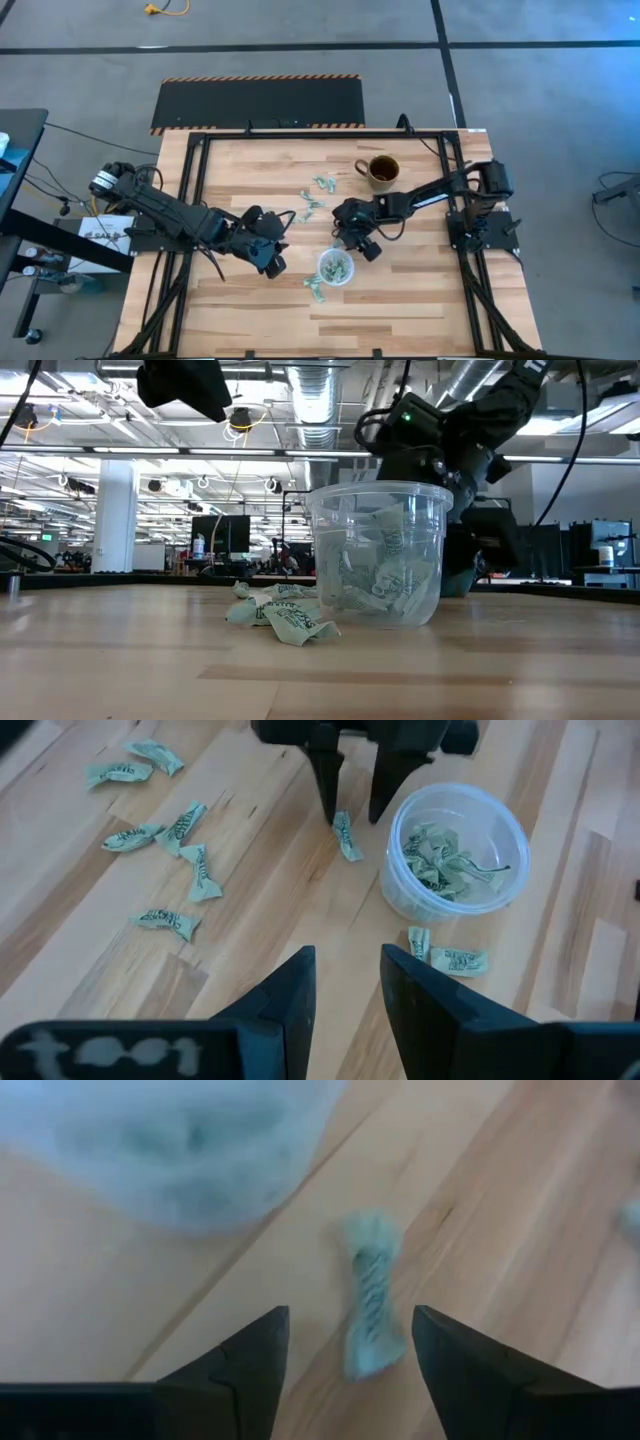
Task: Pick and place Stevia / Truvia into bins
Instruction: Put the green stevia packet into the transparent container
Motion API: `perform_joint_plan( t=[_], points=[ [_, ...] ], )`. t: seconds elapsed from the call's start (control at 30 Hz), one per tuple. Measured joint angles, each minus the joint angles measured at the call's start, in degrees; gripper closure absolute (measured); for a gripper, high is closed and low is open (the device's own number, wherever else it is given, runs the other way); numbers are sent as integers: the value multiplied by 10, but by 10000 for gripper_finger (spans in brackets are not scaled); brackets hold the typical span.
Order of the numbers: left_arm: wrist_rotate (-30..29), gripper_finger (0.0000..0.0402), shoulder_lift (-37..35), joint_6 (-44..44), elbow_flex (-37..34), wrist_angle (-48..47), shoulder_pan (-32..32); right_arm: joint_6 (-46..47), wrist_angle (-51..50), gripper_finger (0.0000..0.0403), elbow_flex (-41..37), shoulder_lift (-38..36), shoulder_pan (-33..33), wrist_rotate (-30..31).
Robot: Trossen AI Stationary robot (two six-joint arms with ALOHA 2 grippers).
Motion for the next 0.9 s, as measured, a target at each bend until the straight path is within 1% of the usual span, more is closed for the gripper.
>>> perform_joint_plan(
  t=[0.17, 0.3, 0.47, 0.67, 0.7, 0.8, 0.9],
  points=[
    [-1, 300, 0, 0, 0, 4, 0, 16, 5, 219, 14, 27, 0, -7],
    [-1, 300, 0, 2, 0, 8, 0, 25, -5, 247, 22, 35, -3, -9],
    [-1, 300, 0, 3, 0, 8, 0, 33, -7, 307, 23, 35, -4, -9],
    [-3, 300, 0, 5, 0, 8, 0, 83, -16, 390, 23, 32, -7, -6],
    [-3, 300, 0, 5, 0, 8, 0, 93, -18, 395, 23, 32, -8, -5],
    [-3, 300, 0, 5, 0, 8, 0, 123, -22, 391, 23, 32, -11, -4],
    [-3, 300, 0, 5, 0, 9, 0, 130, -49, 397, 22, 16, -14, 10]
  ],
)
